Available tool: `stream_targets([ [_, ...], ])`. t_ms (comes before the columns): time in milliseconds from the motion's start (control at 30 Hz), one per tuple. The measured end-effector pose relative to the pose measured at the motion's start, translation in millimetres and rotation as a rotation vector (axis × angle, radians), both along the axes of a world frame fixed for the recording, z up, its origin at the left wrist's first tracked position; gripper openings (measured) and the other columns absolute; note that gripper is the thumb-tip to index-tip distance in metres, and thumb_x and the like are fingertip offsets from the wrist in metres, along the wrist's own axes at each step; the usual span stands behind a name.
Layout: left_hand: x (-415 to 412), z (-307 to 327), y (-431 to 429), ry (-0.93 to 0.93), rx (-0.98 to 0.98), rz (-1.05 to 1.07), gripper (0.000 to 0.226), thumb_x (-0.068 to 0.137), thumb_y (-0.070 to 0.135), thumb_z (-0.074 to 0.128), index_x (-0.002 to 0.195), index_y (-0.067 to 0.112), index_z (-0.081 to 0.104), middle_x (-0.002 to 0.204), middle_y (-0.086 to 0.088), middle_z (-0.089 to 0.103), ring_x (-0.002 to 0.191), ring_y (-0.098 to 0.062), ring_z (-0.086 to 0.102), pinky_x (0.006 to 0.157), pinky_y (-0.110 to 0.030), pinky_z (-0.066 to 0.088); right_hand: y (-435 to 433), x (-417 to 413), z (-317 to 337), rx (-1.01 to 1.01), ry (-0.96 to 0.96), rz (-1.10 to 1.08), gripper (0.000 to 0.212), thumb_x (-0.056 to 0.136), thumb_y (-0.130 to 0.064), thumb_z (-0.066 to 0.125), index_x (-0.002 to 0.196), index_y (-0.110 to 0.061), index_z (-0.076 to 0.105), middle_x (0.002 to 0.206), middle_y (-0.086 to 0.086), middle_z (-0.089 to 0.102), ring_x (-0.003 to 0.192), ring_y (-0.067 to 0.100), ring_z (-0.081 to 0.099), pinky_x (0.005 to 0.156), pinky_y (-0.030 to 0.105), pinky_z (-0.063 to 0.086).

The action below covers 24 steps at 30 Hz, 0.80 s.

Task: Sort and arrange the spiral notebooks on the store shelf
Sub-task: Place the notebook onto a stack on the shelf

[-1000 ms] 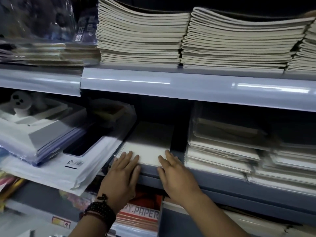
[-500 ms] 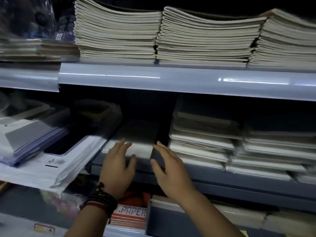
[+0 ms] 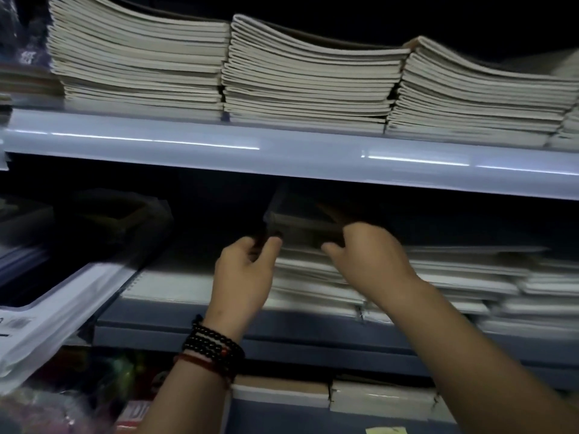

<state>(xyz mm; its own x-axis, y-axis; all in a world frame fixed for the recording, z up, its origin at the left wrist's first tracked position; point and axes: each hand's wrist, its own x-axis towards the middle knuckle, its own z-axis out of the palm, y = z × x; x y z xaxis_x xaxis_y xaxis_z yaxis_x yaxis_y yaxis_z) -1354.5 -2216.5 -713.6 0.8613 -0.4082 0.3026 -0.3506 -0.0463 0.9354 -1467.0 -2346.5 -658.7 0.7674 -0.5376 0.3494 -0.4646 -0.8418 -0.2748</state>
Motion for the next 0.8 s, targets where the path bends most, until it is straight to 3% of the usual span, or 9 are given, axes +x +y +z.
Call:
stream_targets([
  [67, 5, 2, -6, 0.047, 0.031, 0.022, 0.039, 0.094, 0.034, 0.065, 0.066, 0.008, 0.058, 0.058, -0.002, 0.056, 0.044, -0.007, 0.045, 0.044, -0.021, 0.035, -2, 3, 8, 0.088, 0.08, -0.016, 0.04, 0.098, -0.034, 0.057, 0.138, -0.027, 0.056, 0.1, 0.005, 0.055, 0.104, 0.029, 0.058, 0.077, 0.028, 0.041],
  [133, 9, 2, -15, 0.076, -0.017, 0.072, 0.034, 0.093, 0.023, 0.068, 0.068, 0.001, 0.061, 0.058, -0.006, 0.057, 0.043, -0.008, 0.046, 0.042, -0.02, 0.036, -4, 9, 11, 0.04, 0.081, 0.009, 0.05, 0.098, -0.031, 0.056, 0.146, -0.04, 0.045, 0.134, 0.005, 0.054, 0.124, 0.03, 0.051, 0.092, 0.03, 0.042],
  [167, 9, 1, -18, 0.115, -0.071, 0.09, 0.03, 0.092, 0.017, 0.069, 0.07, -0.003, 0.063, 0.058, -0.008, 0.058, 0.044, -0.008, 0.048, 0.042, -0.019, 0.037, -6, 13, 11, -0.008, 0.102, 0.014, 0.051, 0.099, -0.03, 0.055, 0.147, -0.042, 0.042, 0.141, 0.005, 0.05, 0.127, 0.029, 0.049, 0.096, 0.031, 0.042],
  [333, 13, 6, -19, 0.324, -0.356, 0.024, 0.017, 0.092, 0.002, 0.065, 0.075, 0.004, 0.064, 0.055, -0.006, 0.064, 0.051, -0.014, 0.056, 0.046, -0.022, 0.044, -16, 24, 21, -0.014, 0.175, -0.018, 0.037, 0.103, -0.039, 0.048, 0.14, -0.033, 0.052, 0.14, 0.009, 0.054, 0.125, 0.03, 0.051, 0.094, 0.032, 0.039],
  [433, 26, 19, 2, 0.294, -0.468, 0.064, 0.026, 0.09, -0.001, 0.063, 0.067, 0.007, 0.056, 0.046, -0.003, 0.056, 0.042, -0.014, 0.053, 0.044, -0.023, 0.044, -16, 24, 30, -0.055, 0.241, -0.003, 0.044, 0.106, -0.038, 0.042, 0.15, -0.037, 0.039, 0.152, 0.008, 0.043, 0.137, 0.029, 0.042, 0.105, 0.033, 0.035],
  [533, 41, 27, 27, 0.337, -0.569, 0.063, 0.029, 0.087, 0.002, 0.062, 0.064, 0.009, 0.045, 0.048, -0.004, 0.041, 0.04, -0.013, 0.046, 0.053, -0.029, 0.049, -18, 28, 23, -0.08, 0.212, 0.009, 0.046, 0.105, -0.038, 0.043, 0.151, -0.039, 0.037, 0.154, 0.005, 0.041, 0.139, 0.029, 0.04, 0.11, 0.037, 0.034],
  [600, 47, 24, 34, 0.448, -0.546, -0.047, 0.022, 0.088, 0.006, 0.06, 0.072, 0.01, 0.047, 0.058, -0.005, 0.045, 0.048, -0.012, 0.052, 0.055, -0.031, 0.054, -20, 31, 14, -0.101, 0.189, -0.006, 0.046, 0.105, -0.04, 0.043, 0.15, -0.04, 0.038, 0.154, 0.005, 0.043, 0.139, 0.03, 0.04, 0.112, 0.039, 0.035],
  [700, 47, 15, 32, 0.626, -0.419, -0.233, 0.009, 0.095, 0.008, 0.059, 0.098, 0.0, 0.061, 0.083, -0.015, 0.067, 0.079, -0.025, 0.069, 0.058, -0.036, 0.06, -21, 31, 6, -0.116, 0.182, -0.027, 0.045, 0.105, -0.043, 0.041, 0.15, -0.042, 0.036, 0.154, 0.003, 0.042, 0.14, 0.03, 0.038, 0.113, 0.04, 0.034],
  [800, 44, 13, 33, 0.644, -0.399, -0.258, 0.01, 0.095, 0.001, 0.059, 0.103, -0.004, 0.061, 0.091, -0.021, 0.069, 0.079, -0.028, 0.073, 0.056, -0.036, 0.061, -23, 31, 5, -0.132, 0.156, -0.036, 0.045, 0.105, -0.045, 0.041, 0.149, -0.043, 0.037, 0.154, 0.001, 0.042, 0.14, 0.029, 0.037, 0.113, 0.04, 0.034],
])
